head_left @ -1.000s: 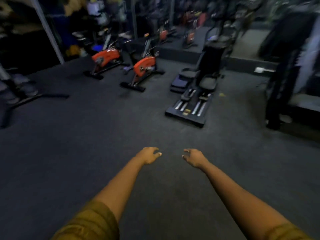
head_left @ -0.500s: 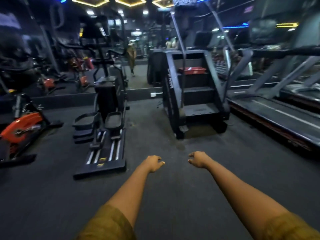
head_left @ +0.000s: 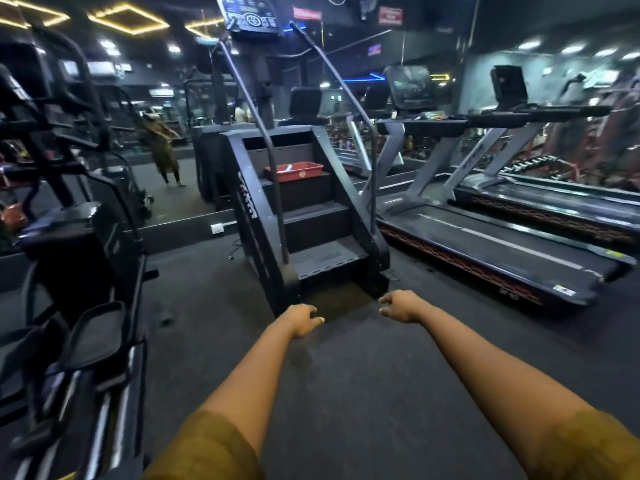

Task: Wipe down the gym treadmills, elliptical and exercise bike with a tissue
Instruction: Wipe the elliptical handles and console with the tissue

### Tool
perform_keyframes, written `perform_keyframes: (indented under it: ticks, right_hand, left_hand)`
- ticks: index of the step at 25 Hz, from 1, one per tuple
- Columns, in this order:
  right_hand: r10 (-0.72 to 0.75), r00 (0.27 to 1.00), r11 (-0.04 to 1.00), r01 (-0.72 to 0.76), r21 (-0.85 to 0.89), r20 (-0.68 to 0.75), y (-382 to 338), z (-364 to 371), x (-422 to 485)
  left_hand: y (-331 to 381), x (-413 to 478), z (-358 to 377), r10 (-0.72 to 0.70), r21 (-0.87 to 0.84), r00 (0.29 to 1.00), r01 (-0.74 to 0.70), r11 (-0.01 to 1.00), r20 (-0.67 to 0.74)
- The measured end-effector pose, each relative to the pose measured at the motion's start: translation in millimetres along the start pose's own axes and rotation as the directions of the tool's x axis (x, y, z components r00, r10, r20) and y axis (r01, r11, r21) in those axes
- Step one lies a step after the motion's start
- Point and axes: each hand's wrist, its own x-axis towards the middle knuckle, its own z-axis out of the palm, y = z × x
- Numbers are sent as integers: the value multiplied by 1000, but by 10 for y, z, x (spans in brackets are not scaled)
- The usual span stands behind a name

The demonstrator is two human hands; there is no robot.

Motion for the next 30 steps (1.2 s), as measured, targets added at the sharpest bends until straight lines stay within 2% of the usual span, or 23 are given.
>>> perform_keyframes:
  ticks: [9,14,19,23,30]
  right_hand:
    - [-53,998,995,56,77,-44,551,-880,2918]
    - [-78,997,996,79,37,-27,613,-1344,4553]
    - [-129,989,990,132,43,-74,603,-1754,6261]
    - [-146,983,982,158,101,-112,461,-2198,7610]
    - [-173,965,933,225,280,-198,196,-2736,9507]
  left_hand:
    - [27,2887,-879,-34,8,999,34,999,-6]
    - [-165,4357,-1336,-69,-14,997,69,998,-29]
    - [-492,5878,-1856,-93,-33,995,92,995,-46]
    - [-788,7181,-2475,-129,-50,987,125,991,-93]
    - [-1188,8754,-3292,-139,-68,974,129,989,-179]
